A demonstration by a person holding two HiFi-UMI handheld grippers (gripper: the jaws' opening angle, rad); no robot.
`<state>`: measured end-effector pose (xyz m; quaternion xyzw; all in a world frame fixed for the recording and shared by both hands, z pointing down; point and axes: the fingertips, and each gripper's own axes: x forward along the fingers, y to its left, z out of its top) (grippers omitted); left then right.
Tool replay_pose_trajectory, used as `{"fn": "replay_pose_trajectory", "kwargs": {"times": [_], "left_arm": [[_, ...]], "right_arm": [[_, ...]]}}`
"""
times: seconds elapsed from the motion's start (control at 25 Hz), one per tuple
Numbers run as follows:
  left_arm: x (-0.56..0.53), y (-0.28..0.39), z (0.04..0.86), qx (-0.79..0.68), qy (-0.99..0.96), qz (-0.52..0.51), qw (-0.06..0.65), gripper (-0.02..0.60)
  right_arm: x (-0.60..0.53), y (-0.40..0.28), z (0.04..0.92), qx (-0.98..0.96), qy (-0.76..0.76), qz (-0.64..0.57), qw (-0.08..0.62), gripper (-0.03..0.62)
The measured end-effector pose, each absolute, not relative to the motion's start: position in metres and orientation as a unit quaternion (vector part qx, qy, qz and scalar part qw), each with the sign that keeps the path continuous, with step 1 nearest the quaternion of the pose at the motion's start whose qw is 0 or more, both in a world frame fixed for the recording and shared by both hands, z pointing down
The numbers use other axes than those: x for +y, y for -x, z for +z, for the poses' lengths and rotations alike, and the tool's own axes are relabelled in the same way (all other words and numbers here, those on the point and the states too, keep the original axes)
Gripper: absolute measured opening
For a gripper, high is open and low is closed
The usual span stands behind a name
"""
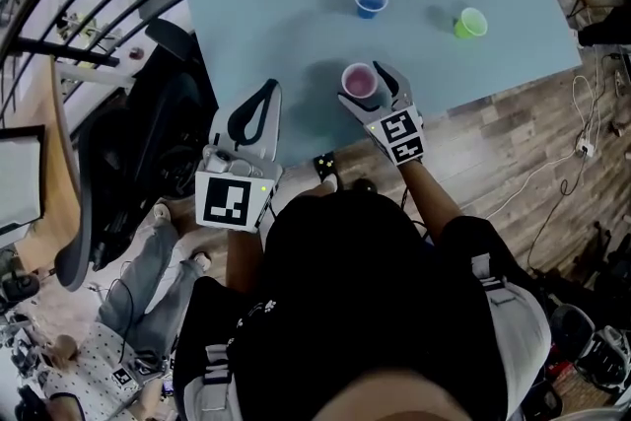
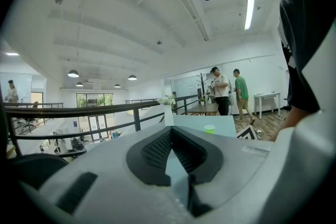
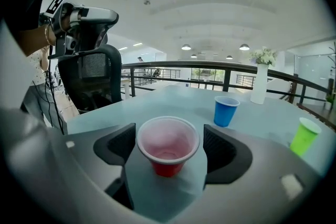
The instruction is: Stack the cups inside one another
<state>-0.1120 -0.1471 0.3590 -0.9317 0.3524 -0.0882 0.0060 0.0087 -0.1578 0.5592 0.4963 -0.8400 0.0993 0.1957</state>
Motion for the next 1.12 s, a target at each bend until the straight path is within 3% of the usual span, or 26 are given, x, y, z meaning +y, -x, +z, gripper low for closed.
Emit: {"fn": "replay_pose_trajectory", "kwargs": {"times": [0.16,1.12], "left_arm": [[-0.150,0.113,0.360,0.348,0.933,-0.086,0.008,-0.015],[-0.178,0.083,0.357,0.330,0.941,-0.071,0.000,-0.015]], "right_arm": [[-0.158,-0.010,0.562,-0.839,-0.496,0.105,0.197,0.360],[-0.211,-0.057,0.492,-0.829,-0.536,0.075,0.141,0.360]]}}
